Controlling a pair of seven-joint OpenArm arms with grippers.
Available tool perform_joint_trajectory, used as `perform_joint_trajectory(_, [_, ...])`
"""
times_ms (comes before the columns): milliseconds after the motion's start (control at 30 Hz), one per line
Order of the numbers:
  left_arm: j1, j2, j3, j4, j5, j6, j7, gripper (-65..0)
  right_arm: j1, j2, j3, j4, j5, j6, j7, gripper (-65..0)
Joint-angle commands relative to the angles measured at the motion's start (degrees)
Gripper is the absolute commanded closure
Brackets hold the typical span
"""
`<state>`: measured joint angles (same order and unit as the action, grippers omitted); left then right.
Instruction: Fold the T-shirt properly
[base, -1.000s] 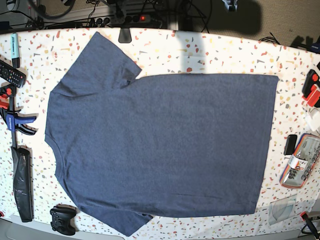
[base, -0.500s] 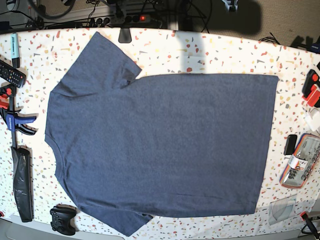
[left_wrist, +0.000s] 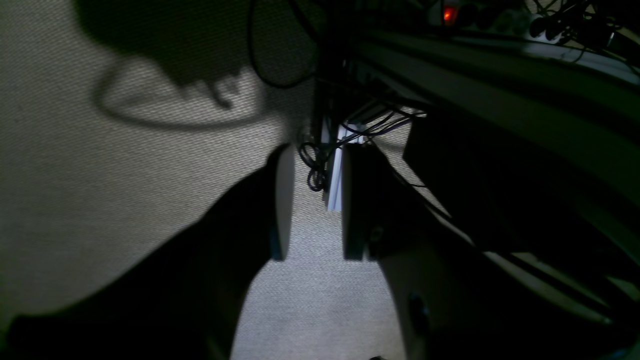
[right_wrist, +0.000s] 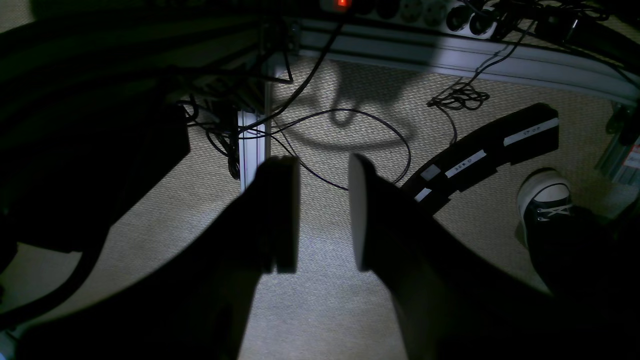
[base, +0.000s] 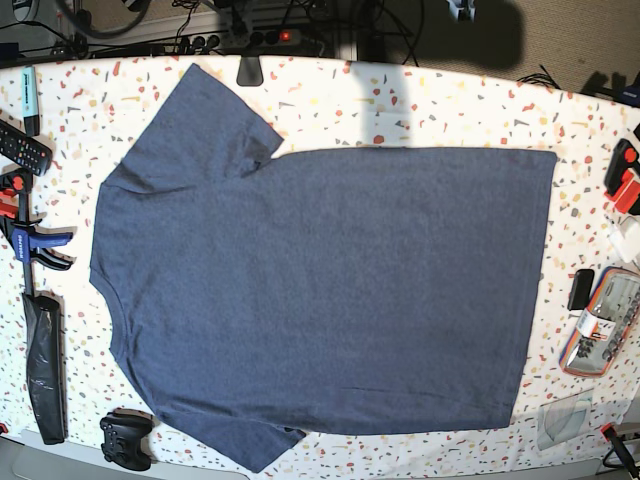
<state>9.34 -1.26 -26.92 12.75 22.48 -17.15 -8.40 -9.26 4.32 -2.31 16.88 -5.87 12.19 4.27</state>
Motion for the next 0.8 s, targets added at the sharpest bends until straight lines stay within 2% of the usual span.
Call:
perform_joint_trajectory(0, [0.31,-0.2,0.0,0.15,-0.04,-0.48,-0.28,-15.9,-0.31,0.13,-0.02,0.24,0.07,-0.59,0.44,-17.6])
perform_joint_trajectory(200, [0.33,-0.2,0.02,0.15,-0.13,-0.46,-0.24,-15.9,-0.31,0.2,-0.02,0.24,0.07,-0.39,-1.51,-17.6])
perform_joint_trajectory(333, [1.07,-0.2,0.02,0.63,-4.0,-0.61,-0.02,-15.9,-0.59,0.96,-0.02,0.24,0.07,-0.42,-2.21,-17.6])
perform_joint_trajectory(533, [6.8,-0.07,0.0,9.84,-5.03,-10.01,0.02,-15.9,-5.66,3.8,-0.02,5.29,0.04,-0.42,-2.14,-17.6])
perform_joint_trajectory(633, [11.17,0.57,0.02,17.57,-5.03,-10.47,1.62,-15.9,-10.51,5.57,-0.02,11.89,0.04,-0.39,-2.14,-17.6])
perform_joint_trajectory(767, [17.84,1.46,0.07,29.97,-6.38,-12.76,4.44,-15.9,-18.45,7.63,-0.02,23.43,0.07,-0.37,-2.19,-17.6])
